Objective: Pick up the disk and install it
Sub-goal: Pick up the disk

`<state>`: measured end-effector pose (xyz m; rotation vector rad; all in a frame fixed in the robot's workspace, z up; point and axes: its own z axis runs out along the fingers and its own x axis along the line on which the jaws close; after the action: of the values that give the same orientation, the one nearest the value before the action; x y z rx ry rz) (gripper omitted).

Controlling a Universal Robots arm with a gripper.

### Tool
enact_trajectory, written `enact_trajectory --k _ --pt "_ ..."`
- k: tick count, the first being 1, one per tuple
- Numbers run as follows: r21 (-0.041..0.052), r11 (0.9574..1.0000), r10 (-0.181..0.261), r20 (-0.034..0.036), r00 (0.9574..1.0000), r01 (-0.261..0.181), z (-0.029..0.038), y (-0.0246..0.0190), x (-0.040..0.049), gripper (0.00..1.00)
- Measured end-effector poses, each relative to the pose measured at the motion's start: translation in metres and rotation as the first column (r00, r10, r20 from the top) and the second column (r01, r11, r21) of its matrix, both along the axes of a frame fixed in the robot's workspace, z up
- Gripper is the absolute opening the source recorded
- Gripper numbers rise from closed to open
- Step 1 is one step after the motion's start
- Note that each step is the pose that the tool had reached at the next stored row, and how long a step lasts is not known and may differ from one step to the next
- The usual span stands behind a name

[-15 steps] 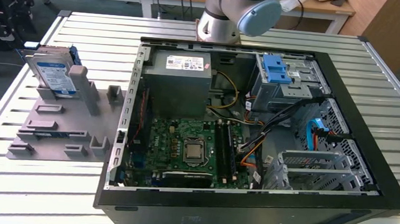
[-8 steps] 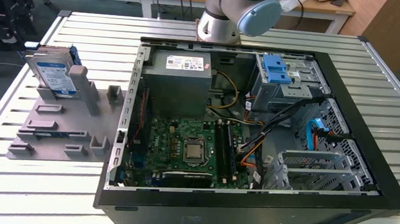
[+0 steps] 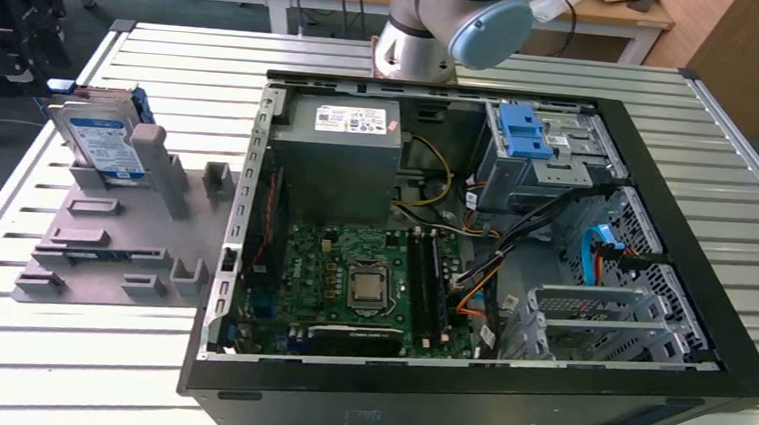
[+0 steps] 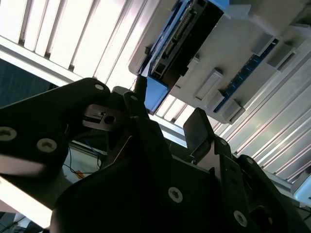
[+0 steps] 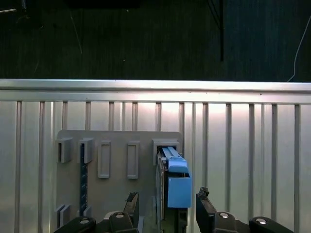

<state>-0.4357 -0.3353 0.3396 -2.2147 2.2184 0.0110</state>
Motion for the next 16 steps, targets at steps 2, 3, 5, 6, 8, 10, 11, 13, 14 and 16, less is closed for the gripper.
enact_trajectory --k 2,3,5,6,8,10,11,13,14,16 --pt "-0.0001 1.0 0.0 -0.0002 1.0 0.0 -0.0012 0.0008 -0.0007 0.58" --pt "-0.0001 1.0 0.0 -0.0002 1.0 0.0 -0.0018 0.0013 -0.001 0.58" --pt "-0.0001 1.0 0.0 -0.0001 1.0 0.0 -0.0032 0.0022 -0.0015 0.58" --pt "0.0 1.0 0.0 0.0 1.0 0.0 -0.004 0.0026 -0.0018 0.58" --pt "-0.0001 1.0 0.0 -0.0002 1.0 0.0 -0.0054 0.0036 -0.0023 0.58" --pt "-0.0001 1.0 0.0 -0.0002 1.0 0.0 -0.007 0.0048 -0.0028 0.58" --pt "0.0 1.0 0.0 -0.0001 1.0 0.0 -0.0078 0.0053 -0.003 0.58" --pt "0.0 1.0 0.0 -0.0001 1.0 0.0 -0.0091 0.0059 -0.0035 0.58" --pt "-0.0001 1.0 0.0 -0.0001 1.0 0.0 -0.0099 0.006 -0.0038 0.58" --pt "-0.0001 1.0 0.0 -0.0001 1.0 0.0 -0.0119 0.0062 -0.0044 0.58"
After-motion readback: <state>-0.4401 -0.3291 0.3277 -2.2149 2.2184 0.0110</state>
